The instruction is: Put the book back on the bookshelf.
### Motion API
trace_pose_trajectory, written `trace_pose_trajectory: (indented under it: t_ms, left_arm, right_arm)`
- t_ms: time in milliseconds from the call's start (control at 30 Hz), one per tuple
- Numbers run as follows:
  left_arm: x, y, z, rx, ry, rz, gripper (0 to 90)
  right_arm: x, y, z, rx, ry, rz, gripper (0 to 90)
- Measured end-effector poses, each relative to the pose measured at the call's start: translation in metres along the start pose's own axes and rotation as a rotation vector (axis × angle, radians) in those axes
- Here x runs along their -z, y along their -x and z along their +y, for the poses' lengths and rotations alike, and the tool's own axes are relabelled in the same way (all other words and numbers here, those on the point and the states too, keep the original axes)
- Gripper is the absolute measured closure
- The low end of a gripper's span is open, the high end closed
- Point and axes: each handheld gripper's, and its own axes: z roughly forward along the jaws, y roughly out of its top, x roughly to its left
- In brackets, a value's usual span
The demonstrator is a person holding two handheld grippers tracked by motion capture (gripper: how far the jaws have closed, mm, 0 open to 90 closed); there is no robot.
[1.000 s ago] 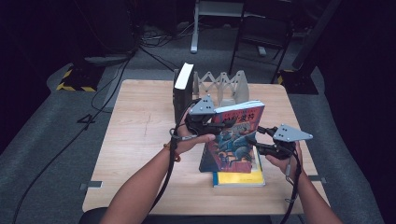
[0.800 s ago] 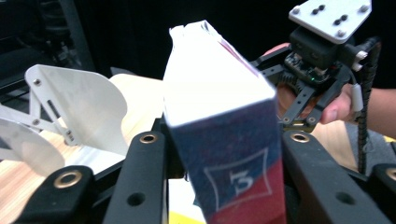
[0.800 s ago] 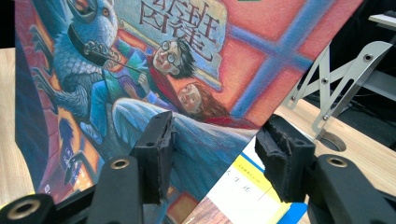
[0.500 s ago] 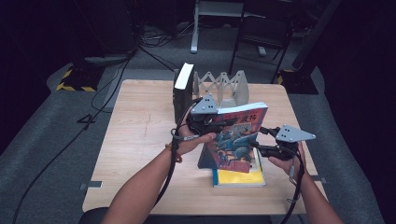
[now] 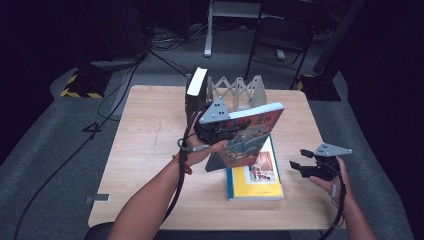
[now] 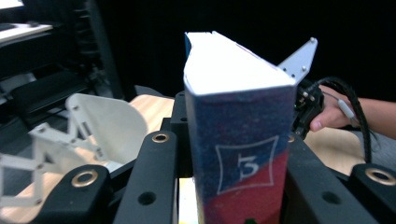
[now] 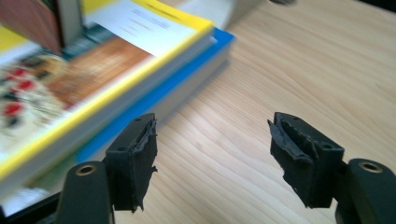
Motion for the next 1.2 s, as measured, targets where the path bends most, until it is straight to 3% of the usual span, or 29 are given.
trace_pose_trajectory:
  t_ms: [200, 367, 667, 1200]
  left_arm:
    - [0.018, -0.012, -0.005, 0.025, 0.006, 0.078, 73.3]
    - [0.027, -0.021, -0.011, 0.040, 0.009, 0.130, 73.2]
    - [0.037, -0.040, -0.017, 0.079, 0.026, 0.213, 73.3]
    - [0.057, -0.052, -0.024, 0.158, 0.016, 0.401, 73.3]
  right_arm:
    - [-0.006, 0.013, -0.015, -0.039, -0.040, -0.042, 28.3]
    - [-0.009, 0.014, -0.021, -0.073, -0.055, -0.030, 27.7]
    - [-0.015, 0.010, -0.032, -0.069, -0.088, -0.008, 27.7]
    - [-0.025, 0.009, -0.034, -0.075, -0.122, -0.006, 24.4]
